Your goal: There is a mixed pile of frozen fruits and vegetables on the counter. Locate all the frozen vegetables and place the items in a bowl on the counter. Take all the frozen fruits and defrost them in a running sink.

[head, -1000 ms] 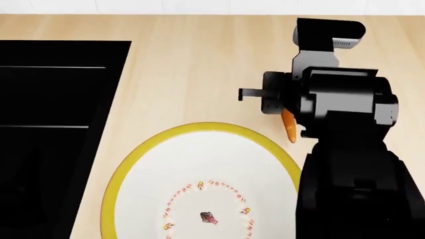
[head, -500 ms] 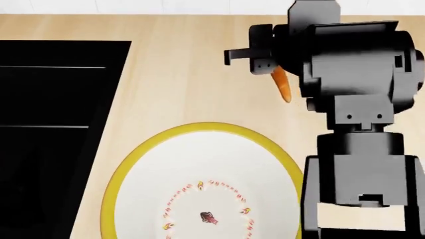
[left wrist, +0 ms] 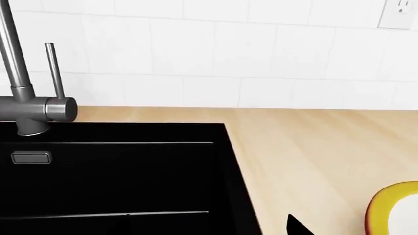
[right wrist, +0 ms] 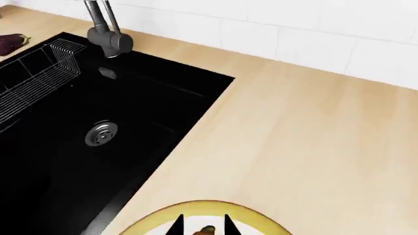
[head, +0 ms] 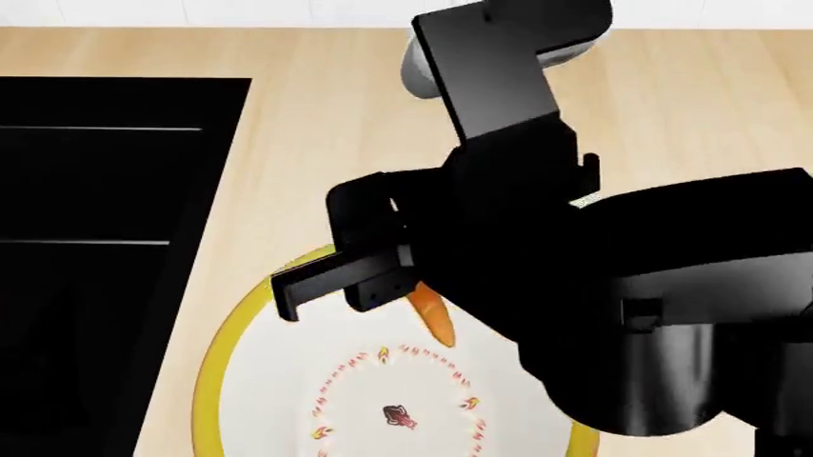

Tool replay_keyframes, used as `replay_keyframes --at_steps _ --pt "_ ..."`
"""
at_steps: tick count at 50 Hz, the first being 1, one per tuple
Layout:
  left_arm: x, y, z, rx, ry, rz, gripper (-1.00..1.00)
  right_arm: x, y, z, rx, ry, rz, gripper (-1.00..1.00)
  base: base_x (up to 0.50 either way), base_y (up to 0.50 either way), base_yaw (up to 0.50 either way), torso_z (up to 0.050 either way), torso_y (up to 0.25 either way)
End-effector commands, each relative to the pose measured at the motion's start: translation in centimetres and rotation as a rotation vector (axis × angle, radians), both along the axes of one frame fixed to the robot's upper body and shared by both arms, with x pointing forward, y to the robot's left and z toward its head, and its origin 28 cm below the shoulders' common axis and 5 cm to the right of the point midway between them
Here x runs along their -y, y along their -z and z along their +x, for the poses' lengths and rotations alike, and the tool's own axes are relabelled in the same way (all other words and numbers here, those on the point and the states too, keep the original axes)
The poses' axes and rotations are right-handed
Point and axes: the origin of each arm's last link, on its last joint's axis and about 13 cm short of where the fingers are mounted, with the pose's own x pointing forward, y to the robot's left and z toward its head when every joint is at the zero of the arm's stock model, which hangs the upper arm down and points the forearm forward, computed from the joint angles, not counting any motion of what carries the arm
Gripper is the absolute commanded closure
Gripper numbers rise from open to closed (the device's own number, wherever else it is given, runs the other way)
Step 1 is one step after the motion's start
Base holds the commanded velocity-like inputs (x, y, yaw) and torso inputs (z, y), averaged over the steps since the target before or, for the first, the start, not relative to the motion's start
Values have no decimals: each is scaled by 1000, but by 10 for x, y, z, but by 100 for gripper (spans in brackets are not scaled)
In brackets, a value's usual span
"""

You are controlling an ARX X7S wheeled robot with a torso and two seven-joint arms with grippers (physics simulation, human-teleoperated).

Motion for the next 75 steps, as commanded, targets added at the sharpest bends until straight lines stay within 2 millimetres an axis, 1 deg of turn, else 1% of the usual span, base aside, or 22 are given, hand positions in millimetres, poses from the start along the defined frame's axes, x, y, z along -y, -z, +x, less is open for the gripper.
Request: replay_keyframes --at_steps 1,9,14,18,25,26,30,32,35,38,44,45,46,53,61,66,67,68,69,71,72,75 --pt "-2 -1 -1 2 -8 -1 -100 0 11 -42 -66 -146 -67 100 0 0 0 0 0" --pt "-2 -1 -2 1 -7 -1 -100 4 26 -37 -75 -119 -113 100 0 0 0 0 0" --pt "-1 -1 -2 5 -11 -10 -100 3 30 -31 -82 -117 -118 100 0 0 0 0 0" --pt "-2 -2 -1 9 -17 -13 -100 2 34 -31 -90 -119 -119 100 0 0 0 0 0" --pt "-2 -2 -1 31 -18 -3 -100 1 35 -30 -90 -115 -129 100 0 0 0 0 0" --pt "-3 -3 -2 38 -13 -16 -100 2 36 -30 -88 -112 -126 -100 0 0 0 0 0" --pt "0 -3 -3 49 5 -20 -100 2 39 -29 -71 -117 -164 -100 0 0 0 0 0" --pt "0 -3 -2 66 11 1 -100 2 37 -28 -60 -117 -164 -100 0 0 0 0 0" --pt "-1 -4 -3 69 15 -19 -100 4 28 -25 -31 -101 -135 -100 0 0 0 0 0" --pt "-2 -4 -4 73 17 -30 -100 6 25 -25 -19 -88 -118 -100 0 0 0 0 0" --pt "-1 -6 -6 81 40 -47 -100 8 29 -25 -23 -79 -108 -100 0 0 0 0 16" --pt "-2 -7 -6 79 44 -81 -100 9 29 -25 -22 -78 -106 -100 0 0 0 0 250" --pt "-2 -7 -6 74 42 -61 -100 9 29 -26 -22 -76 -102 -100 0 0 0 0 250" --pt "-1 -7 -5 77 45 -60 -100 13 33 -26 -31 -60 -90 -100 0 0 0 0 250" --pt "-1 -8 -6 80 44 -55 -100 14 32 -27 -23 -56 -94 -100 0 0 0 0 250" --pt "-1 -7 -6 80 45 -54 -100 15 34 -27 -21 -55 -89 -100 0 0 0 0 250" --pt "-2 -8 -7 80 45 -54 -100 15 34 -26 -7 -49 -82 -100 0 0 0 0 250" --pt "-2 -8 -7 81 43 -55 -100 16 32 -24 60 -41 -83 -100 0 0 0 0 250" --pt "-2 -8 -7 81 41 -54 -100 17 32 -24 79 -42 -83 -100 0 0 0 0 250" --pt "-2 -8 -7 81 41 -53 -100 20 32 -21 169 -3 -67 -100 0 0 0 0 250" --pt "-2 -7 -6 81 40 -53 -100 23 35 -20 217 26 -62 -100 0 0 0 0 250" --pt "-1 -7 -5 81 40 -53 -100 29 42 -18 282 98 -34 -100 0 0 0 0 250"
